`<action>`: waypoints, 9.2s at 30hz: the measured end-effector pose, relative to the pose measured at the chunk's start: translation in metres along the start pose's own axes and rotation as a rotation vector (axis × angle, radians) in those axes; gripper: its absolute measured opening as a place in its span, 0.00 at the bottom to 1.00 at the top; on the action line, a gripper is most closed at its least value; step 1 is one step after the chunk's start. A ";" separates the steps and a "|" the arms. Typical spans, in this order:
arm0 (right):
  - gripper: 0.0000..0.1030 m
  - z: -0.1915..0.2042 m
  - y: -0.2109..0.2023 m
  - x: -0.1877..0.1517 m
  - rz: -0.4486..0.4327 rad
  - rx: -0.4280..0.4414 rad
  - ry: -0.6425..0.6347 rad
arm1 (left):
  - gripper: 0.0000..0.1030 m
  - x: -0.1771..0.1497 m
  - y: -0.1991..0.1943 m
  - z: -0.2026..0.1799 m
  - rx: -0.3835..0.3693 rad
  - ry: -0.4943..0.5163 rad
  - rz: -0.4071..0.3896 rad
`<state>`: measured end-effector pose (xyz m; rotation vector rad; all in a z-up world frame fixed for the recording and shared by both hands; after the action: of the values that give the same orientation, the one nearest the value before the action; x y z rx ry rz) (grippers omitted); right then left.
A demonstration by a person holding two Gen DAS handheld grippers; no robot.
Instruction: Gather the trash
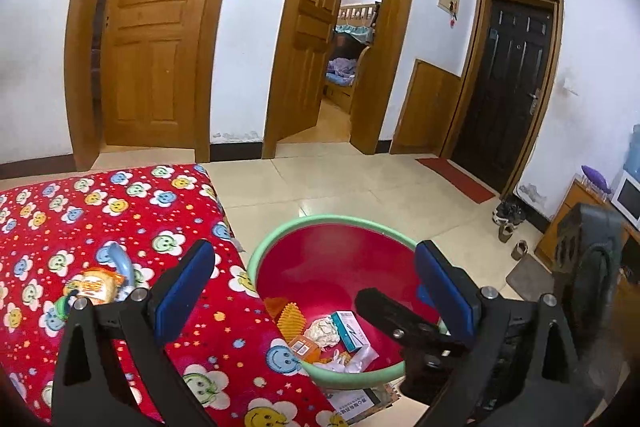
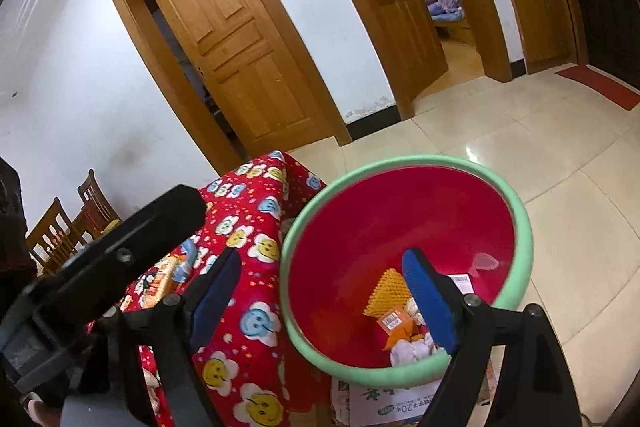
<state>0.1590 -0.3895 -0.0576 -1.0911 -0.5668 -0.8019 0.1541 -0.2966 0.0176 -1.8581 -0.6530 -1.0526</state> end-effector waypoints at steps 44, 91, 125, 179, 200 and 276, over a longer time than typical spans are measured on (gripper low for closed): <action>0.40 0.227 0.091 -0.088 0.268 0.100 -0.500 | 0.97 -0.048 -0.081 0.254 0.279 -0.254 0.128; 0.40 0.118 0.038 -0.020 0.129 0.089 -0.193 | 0.06 -0.019 -0.067 0.173 0.091 -0.199 0.148; 0.40 -0.068 -0.010 -0.013 0.104 -0.089 0.048 | 0.06 -0.033 0.065 -0.032 -0.139 -0.064 0.232; 0.88 0.050 0.023 -0.001 0.045 0.003 -0.103 | 0.89 0.021 -0.019 0.115 0.223 0.004 0.142; 0.89 0.072 0.044 -0.013 0.091 -0.002 -0.141 | 0.20 -0.053 0.017 0.183 0.216 -0.088 0.337; 0.34 -0.035 0.015 -0.009 0.073 -0.143 -0.054 | 0.52 -0.040 0.067 0.012 -0.046 0.022 0.225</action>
<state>0.1663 -0.4161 -0.0850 -1.2610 -0.5183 -0.7602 0.1896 -0.3188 -0.0493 -1.9068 -0.3991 -0.9456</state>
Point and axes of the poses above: each gripper's, at about its wrist camera, not at the fingertips, and y roughly the way its jaws point, z to its left, x to its top, the point moved 7 cm from there along y, roughly the way its jaws point, and after that the axes turned 7 degrees about -x, right-handed, at the moved point
